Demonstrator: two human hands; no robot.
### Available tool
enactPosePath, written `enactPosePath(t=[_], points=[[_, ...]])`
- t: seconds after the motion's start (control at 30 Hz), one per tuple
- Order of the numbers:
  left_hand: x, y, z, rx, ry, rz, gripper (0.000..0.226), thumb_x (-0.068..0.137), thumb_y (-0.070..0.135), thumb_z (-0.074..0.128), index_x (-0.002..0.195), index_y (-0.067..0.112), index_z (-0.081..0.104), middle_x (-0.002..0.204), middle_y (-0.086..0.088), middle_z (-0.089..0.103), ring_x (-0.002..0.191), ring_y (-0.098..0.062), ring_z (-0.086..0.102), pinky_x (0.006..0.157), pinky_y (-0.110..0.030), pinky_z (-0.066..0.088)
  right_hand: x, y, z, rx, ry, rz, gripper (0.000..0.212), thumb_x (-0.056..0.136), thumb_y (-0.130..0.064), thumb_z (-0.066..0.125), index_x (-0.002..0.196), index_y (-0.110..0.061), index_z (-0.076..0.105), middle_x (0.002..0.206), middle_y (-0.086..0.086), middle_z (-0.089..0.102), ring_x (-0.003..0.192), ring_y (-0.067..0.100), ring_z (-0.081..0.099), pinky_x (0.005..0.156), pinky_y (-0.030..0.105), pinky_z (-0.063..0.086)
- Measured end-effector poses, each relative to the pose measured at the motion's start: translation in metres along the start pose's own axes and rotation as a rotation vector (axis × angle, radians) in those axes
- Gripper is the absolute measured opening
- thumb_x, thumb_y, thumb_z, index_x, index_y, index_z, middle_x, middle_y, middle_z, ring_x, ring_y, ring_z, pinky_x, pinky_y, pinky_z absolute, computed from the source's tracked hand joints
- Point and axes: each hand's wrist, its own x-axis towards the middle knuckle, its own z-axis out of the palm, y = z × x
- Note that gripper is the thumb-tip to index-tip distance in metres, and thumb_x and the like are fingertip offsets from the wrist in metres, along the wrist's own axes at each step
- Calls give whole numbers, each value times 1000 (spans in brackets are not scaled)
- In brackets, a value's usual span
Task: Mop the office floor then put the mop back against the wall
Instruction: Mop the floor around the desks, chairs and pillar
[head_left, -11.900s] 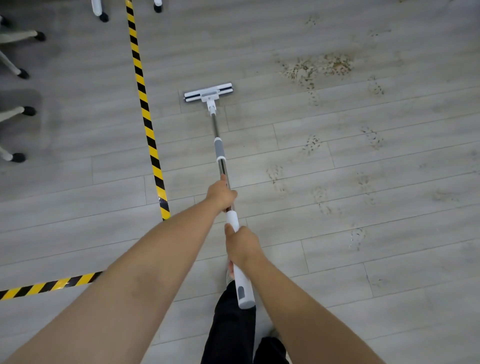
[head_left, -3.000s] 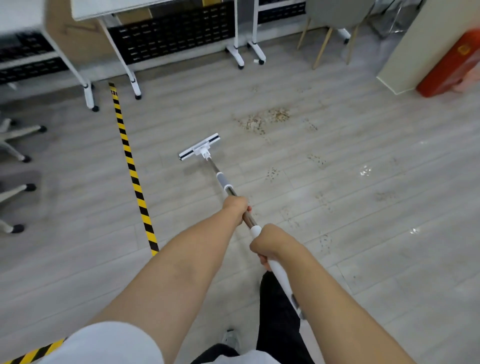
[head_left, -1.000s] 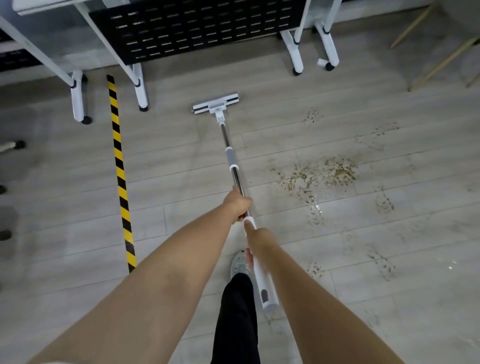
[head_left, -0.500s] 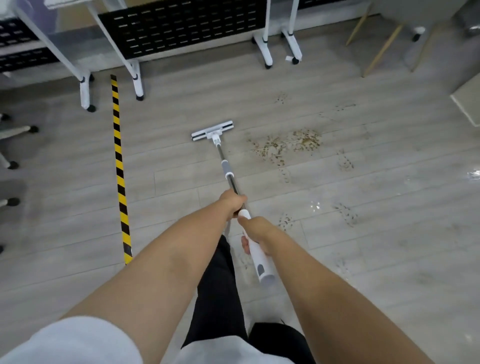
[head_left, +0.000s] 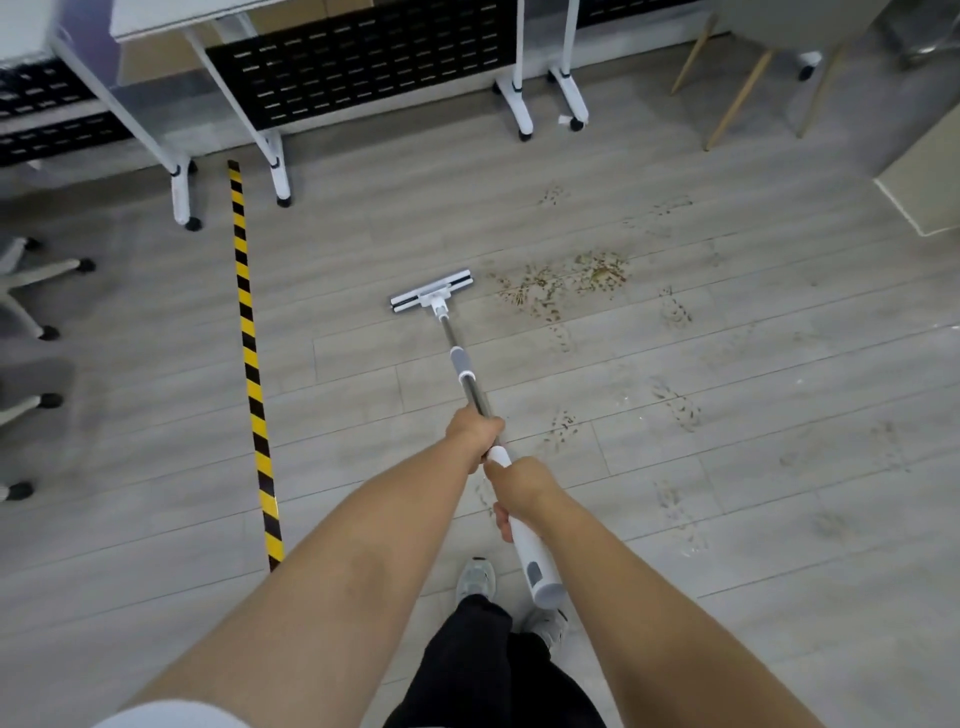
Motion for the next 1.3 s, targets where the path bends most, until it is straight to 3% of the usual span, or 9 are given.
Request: enactPosePath(t=[0.2,0.43,0.6,0.73,0.97,1.3], points=[[44,9,-4,-15,23,30,21,82,15,59,103,12,60,96,-18,72,87,-36,73,73,-45,63,30,-25,6,0,28,41,37,104,-36,43,94,-2,53,41,10,53,37,25,50,58,38,50],[109,47,-46,62,73,64,22,82,12,58,104,11,61,94,-19,73,84,-36,74,68,-44,63,75,-90,29,-30,25,5,46,105,-43,42,106,2,55,55,15,61,45,28,55,70,44,57],[139,66,-58,131,71,83,21,89,13,60,109,8,60,98,-19,72,85,-35,73,62,-39,62,111,-111,35,-1,46,0,42,104,-42,44,109,-1,54,55,12,58,39,25,53,50,32,50],[142,41,-44,209,34,54,25,92,16,59,116,14,53,106,-15,69,90,-35,72,75,-45,63,124,-80,41,-18,42,37,46,104,-47,43,97,-2,54,54,11,59,35,23,51,47,29,49],[137,-10,-17,354,54,46,51,97,21,54,145,15,38,117,-14,67,97,-35,71,85,-43,60,128,-20,54,-132,49,20,55,104,-53,34,104,-3,57,47,6,58,34,19,54,48,24,44],[70,-74,29,350,57,68,38,96,22,55,132,15,43,116,-13,66,95,-36,71,83,-45,60,92,75,48,-29,61,19,49,103,-51,41,101,-3,55,55,10,58,34,21,52,49,32,53]])
